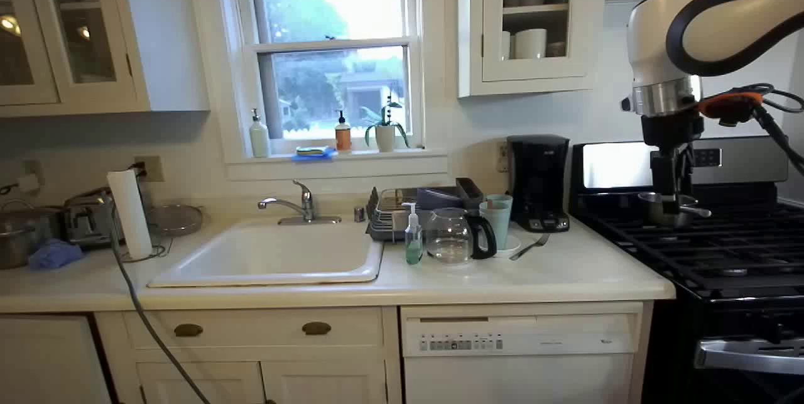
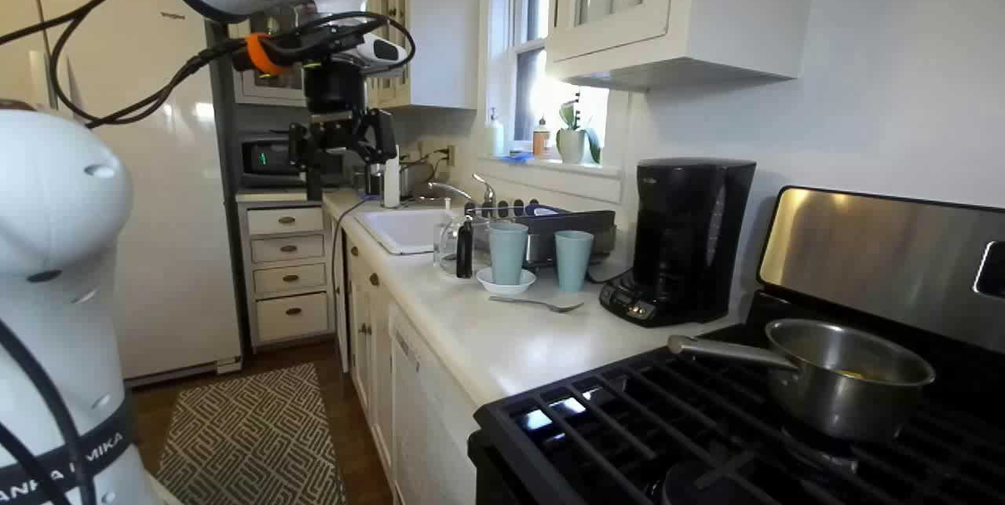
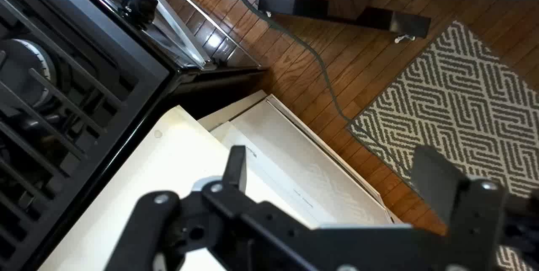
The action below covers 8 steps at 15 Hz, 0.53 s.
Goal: Remove the flat spoon from the cup to the left and put it on the countertop
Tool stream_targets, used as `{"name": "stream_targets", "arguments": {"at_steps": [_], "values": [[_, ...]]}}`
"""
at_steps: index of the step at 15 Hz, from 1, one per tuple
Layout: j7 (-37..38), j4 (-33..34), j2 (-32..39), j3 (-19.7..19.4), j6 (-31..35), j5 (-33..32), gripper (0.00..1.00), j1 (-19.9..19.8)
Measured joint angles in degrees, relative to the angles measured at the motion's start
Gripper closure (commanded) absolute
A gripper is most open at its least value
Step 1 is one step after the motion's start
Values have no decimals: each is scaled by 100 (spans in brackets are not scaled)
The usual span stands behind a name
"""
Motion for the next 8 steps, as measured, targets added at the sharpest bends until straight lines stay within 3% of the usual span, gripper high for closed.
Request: {"name": "stream_targets", "arguments": {"at_steps": [5, 8], "values": [[92, 5, 32, -3, 35, 0, 0, 5], [135, 165, 383, 83, 688, 42, 0, 156]]}}
